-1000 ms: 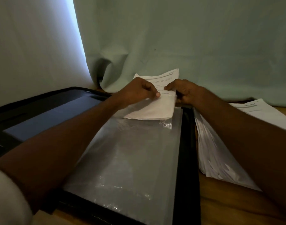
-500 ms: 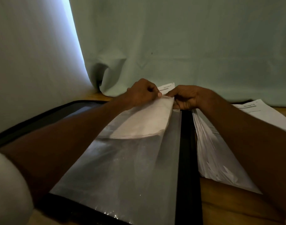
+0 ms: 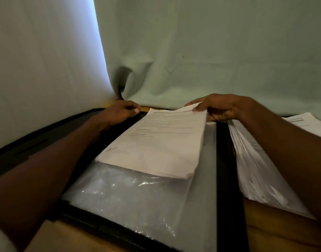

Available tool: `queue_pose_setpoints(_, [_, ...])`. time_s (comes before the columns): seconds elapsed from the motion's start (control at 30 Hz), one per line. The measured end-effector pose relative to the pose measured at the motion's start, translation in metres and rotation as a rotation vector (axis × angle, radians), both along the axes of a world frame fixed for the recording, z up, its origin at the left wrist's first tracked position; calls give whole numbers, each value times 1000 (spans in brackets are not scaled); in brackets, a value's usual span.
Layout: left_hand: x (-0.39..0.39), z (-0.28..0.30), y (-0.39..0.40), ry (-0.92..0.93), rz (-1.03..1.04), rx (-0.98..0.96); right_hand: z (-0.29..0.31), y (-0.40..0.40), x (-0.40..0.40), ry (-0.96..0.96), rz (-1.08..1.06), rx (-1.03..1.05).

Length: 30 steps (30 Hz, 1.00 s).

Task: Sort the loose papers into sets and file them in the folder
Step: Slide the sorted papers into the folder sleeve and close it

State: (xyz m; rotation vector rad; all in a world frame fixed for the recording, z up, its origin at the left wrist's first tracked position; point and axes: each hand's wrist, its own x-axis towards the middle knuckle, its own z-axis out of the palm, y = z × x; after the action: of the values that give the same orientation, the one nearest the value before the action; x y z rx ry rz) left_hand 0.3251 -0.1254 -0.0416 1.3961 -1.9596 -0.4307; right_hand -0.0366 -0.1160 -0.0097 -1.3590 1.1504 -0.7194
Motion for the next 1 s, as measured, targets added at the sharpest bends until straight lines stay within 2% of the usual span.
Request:
queue_pose_setpoints(0.13, [-4,-4,0,19,-12,-19,5,3,0,106,-5,-19])
queue_pose_setpoints(0.3, [-3,-4,0,-2,-9,1,14,14,7,292,111,-78])
queue_pose_setpoints(0.4, [-4,-4,2,31,-22,10,16,17,21,412,67,-136])
queue_pose_setpoints(0.63, [-2,-7,-2,80,-63,72,31,17,32,504,-36,-405])
queue_pose_setpoints(0.73, [-2,-8,-2,66,-77,70,29,15,42,646,-7,-494])
queue_pose_setpoints(0.87, [-4,-5,1,32,-93,83,25,22,43,662,58,-356])
queue_pose_setpoints(1.0, [-3,-5,3,21,-102,94,27,26,42,598,145,-277])
